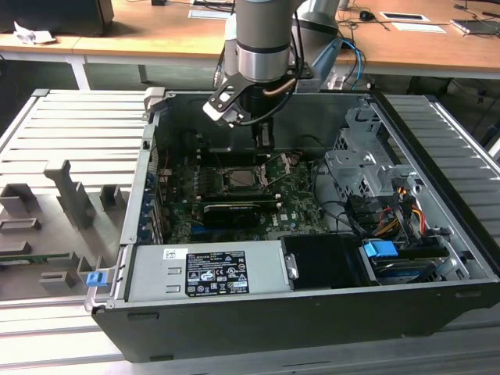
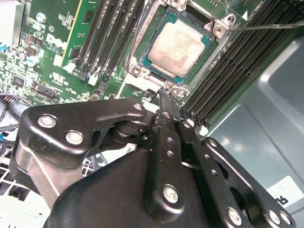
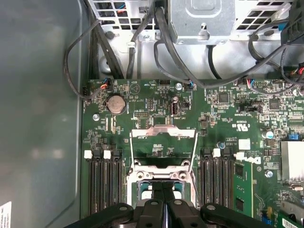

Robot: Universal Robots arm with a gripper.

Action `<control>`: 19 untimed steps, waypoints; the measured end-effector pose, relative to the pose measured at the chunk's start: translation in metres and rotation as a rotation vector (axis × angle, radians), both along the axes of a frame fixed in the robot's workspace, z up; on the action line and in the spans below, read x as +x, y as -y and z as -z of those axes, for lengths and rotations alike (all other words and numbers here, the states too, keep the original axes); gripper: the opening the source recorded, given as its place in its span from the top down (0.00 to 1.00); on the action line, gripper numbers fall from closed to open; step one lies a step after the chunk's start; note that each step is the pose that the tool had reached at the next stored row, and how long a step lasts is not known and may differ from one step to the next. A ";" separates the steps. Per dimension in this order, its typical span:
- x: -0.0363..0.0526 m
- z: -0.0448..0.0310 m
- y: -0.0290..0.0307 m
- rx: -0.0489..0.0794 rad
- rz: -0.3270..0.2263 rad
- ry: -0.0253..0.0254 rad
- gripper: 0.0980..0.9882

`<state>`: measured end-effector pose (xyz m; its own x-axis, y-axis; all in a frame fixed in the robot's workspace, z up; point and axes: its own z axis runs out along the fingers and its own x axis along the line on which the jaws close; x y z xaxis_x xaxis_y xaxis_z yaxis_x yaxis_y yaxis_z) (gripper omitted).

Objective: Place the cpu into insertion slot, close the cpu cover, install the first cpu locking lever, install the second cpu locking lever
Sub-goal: 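Close the cpu cover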

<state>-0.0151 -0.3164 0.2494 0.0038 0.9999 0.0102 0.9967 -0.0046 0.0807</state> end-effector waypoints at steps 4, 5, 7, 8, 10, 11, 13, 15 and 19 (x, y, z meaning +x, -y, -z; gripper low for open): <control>0.0030 0.0000 0.0000 0.000 0.000 -0.0005 0.99; 0.0040 0.0000 0.0000 0.000 0.000 -0.0006 0.99; 0.0054 0.0000 0.0000 0.000 0.000 -0.0008 0.99; 0.0059 0.0000 0.0000 0.000 0.000 -0.0008 0.99; 0.0076 0.0000 0.0000 0.000 0.000 -0.0011 0.99; 0.0082 0.0000 0.0000 0.000 0.000 -0.0011 0.99; 0.0100 0.0000 0.0000 0.000 0.000 -0.0012 0.99; 0.0116 0.0000 0.0000 0.000 0.000 -0.0013 0.99; 0.0150 0.0000 0.0000 0.000 0.000 -0.0016 0.99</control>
<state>0.0000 -0.3164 0.2494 0.0038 0.9999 0.0103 0.9969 -0.0046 0.0791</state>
